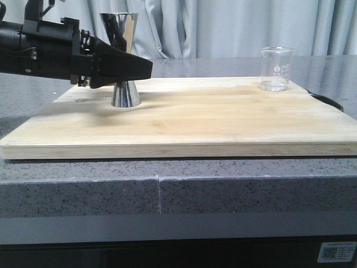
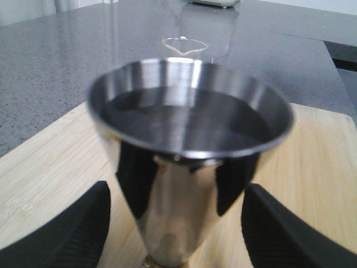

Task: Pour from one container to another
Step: 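Set the jigger upright on the board with the left gripper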

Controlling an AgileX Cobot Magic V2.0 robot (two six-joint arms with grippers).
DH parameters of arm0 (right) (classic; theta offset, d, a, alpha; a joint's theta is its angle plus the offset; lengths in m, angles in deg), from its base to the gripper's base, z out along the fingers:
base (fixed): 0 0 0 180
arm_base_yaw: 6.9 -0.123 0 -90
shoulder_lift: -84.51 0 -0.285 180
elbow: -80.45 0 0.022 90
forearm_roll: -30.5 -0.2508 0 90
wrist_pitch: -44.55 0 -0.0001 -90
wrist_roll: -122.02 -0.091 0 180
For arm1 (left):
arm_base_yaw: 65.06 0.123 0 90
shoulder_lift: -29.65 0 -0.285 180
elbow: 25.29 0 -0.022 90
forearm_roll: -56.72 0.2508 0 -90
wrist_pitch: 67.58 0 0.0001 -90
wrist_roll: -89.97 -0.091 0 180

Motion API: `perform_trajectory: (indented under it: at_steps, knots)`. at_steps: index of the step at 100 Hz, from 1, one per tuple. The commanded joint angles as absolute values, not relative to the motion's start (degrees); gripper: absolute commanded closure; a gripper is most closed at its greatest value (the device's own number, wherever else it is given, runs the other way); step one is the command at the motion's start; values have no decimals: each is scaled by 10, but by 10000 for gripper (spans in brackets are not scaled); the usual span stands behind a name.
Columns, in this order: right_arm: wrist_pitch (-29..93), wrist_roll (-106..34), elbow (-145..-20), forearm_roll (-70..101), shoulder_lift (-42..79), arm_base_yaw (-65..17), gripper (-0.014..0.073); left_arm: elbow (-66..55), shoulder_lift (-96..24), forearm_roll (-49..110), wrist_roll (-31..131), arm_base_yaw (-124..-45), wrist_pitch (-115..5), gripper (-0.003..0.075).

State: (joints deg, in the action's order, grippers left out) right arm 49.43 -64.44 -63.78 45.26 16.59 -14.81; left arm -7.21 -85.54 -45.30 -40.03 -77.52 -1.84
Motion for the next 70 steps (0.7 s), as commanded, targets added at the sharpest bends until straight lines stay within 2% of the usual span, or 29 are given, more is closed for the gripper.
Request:
perform_trajectory:
  at_steps: [1, 70]
  knots:
    - [541, -645, -652, 452, 179, -146, 145, -87, -835, -493, -398, -774, 25, 251]
    - [541, -645, -652, 452, 179, -146, 145, -87, -832, -451, -394, -773, 14, 252]
